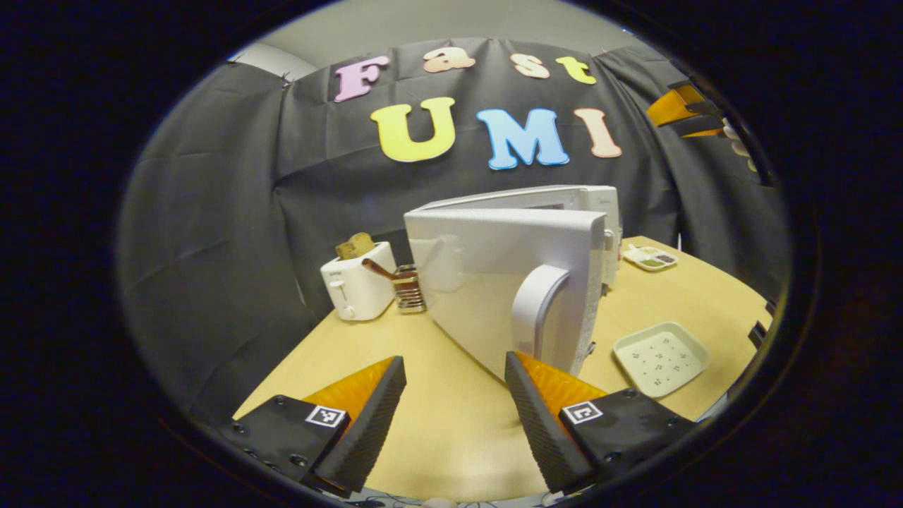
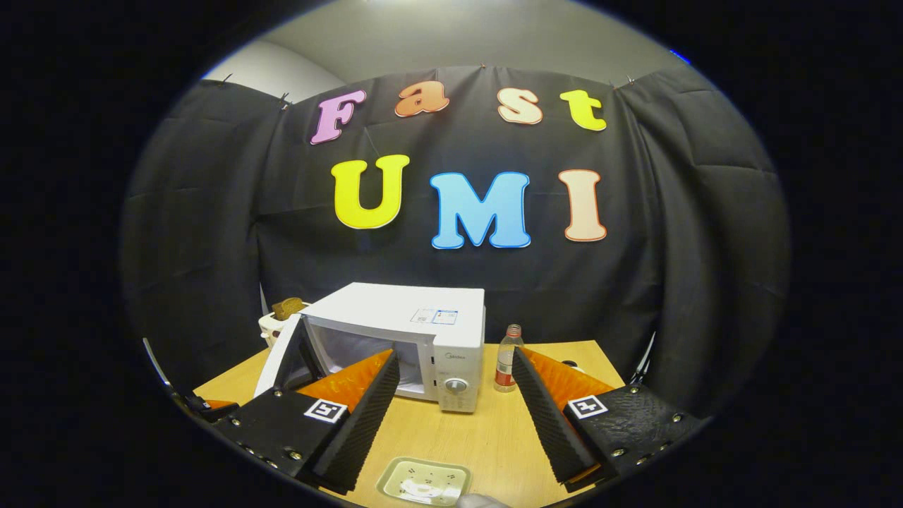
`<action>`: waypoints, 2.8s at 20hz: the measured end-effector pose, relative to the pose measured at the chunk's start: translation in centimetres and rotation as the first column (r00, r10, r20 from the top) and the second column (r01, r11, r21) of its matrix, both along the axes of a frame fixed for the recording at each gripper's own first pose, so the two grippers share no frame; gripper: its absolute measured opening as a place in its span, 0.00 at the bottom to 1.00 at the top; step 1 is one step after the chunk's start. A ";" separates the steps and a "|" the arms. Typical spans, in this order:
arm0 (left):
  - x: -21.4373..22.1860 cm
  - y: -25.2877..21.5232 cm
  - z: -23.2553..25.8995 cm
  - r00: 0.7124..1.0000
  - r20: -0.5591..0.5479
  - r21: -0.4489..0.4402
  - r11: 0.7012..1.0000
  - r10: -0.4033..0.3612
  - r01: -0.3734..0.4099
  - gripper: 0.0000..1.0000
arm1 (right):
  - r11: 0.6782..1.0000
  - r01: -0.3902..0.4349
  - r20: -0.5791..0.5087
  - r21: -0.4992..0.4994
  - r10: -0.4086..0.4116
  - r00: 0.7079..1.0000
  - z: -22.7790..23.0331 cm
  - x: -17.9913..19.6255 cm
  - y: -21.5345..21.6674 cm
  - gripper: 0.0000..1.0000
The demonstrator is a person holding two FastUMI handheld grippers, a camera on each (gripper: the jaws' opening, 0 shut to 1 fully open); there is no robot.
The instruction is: Open the microwave oven with the left hand, put the food in, and close the microwave oven.
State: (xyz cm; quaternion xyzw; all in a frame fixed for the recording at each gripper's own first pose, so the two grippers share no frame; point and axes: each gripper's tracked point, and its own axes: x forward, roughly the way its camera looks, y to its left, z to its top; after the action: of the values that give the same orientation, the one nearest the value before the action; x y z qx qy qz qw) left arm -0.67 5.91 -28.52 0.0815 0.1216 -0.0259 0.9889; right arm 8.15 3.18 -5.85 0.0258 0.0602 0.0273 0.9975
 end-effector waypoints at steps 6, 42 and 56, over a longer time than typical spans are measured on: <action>3.6 -6.5 0.0 0.993 -0.001 -0.004 0.993 -0.117 0.117 0.93 | 0.998 0.059 -0.037 0.008 -0.059 0.998 -0.9 -0.1 -3.2 0.98; 23.2 -20.5 1.9 0.985 0.092 -0.084 0.984 -0.149 0.157 0.97 | 0.987 0.161 -0.170 0.003 -0.158 0.973 -5.4 3.2 -11.3 0.98; 21.7 -20.8 4.6 0.986 0.113 -0.058 0.989 -0.126 0.134 0.95 | 0.991 0.135 -0.153 -0.014 -0.136 0.979 -5.6 0.4 -10.9 0.98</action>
State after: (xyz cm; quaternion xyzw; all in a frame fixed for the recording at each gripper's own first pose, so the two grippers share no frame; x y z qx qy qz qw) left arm 21.00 -14.87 -23.88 0.0582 0.0609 -0.0898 0.9924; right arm 8.52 -7.67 -11.42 0.0299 0.1352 -0.0428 0.9894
